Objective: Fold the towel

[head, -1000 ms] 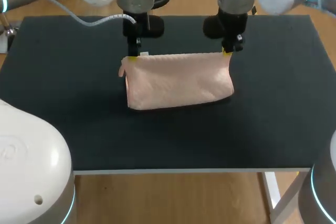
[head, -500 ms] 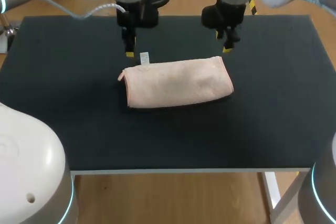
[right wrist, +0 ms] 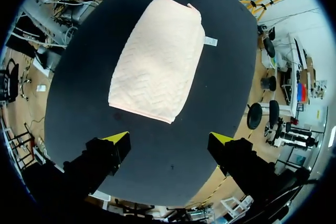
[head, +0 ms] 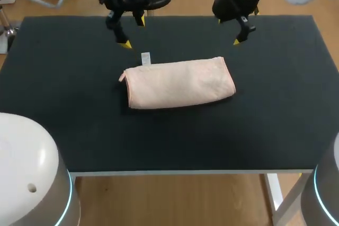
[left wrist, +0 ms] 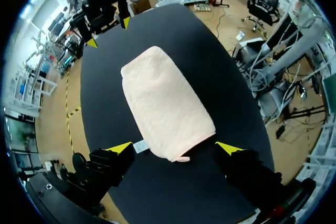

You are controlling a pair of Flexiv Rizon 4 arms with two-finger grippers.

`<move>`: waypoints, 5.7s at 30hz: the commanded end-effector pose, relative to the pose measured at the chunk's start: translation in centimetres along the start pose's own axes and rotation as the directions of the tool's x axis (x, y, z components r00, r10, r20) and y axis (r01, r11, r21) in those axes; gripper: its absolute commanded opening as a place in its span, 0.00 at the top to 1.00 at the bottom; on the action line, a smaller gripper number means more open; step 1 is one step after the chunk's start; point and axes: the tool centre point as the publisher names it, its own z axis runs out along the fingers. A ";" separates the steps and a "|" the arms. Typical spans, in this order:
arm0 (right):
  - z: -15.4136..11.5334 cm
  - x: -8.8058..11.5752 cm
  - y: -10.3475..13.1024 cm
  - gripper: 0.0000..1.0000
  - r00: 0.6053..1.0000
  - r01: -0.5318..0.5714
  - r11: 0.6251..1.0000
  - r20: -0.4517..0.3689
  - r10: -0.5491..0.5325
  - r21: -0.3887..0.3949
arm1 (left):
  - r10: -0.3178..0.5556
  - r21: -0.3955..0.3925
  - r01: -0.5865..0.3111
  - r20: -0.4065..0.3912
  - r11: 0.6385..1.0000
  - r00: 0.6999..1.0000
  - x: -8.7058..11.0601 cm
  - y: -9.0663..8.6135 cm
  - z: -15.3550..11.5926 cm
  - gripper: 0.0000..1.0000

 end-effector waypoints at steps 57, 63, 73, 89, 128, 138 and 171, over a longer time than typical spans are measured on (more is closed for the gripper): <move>2.1 5.3 -6.8 0.00 0.357 -0.728 0.070 -0.290 0.888 -0.682 | -0.401 0.405 0.333 0.093 0.851 0.911 4.5 2.9 1.2 0.00; 1.9 5.3 -6.4 0.00 0.459 -0.722 0.217 -0.221 0.860 -0.657 | -0.401 0.405 0.333 0.093 0.851 0.911 4.5 2.9 1.2 0.00; 2.0 5.3 -6.4 0.00 0.438 -0.733 0.177 -0.256 0.862 -0.657 | -0.401 0.405 0.333 0.093 0.851 0.911 4.5 2.9 1.2 0.00; 2.0 8.4 -1.9 0.00 0.232 -0.913 -0.034 -0.587 0.776 -0.407 | -0.401 0.405 0.333 0.093 0.851 0.911 4.5 2.9 1.2 0.00; 13.1 9.2 2.0 0.00 -0.066 -0.973 -0.205 -0.731 0.680 -0.102 | -0.401 0.405 0.333 0.093 0.851 0.911 4.5 2.9 1.2 0.00; 14.8 8.4 2.5 0.00 -0.102 -0.972 -0.225 -0.744 0.661 -0.067 | -0.401 0.405 0.333 0.093 0.851 0.911 4.5 2.9 1.2 0.00; 16.4 7.4 5.0 1.00 -0.138 -0.970 -0.239 -0.734 0.665 -0.034 | -0.401 0.405 0.333 0.093 0.851 0.911 4.5 2.9 1.2 0.00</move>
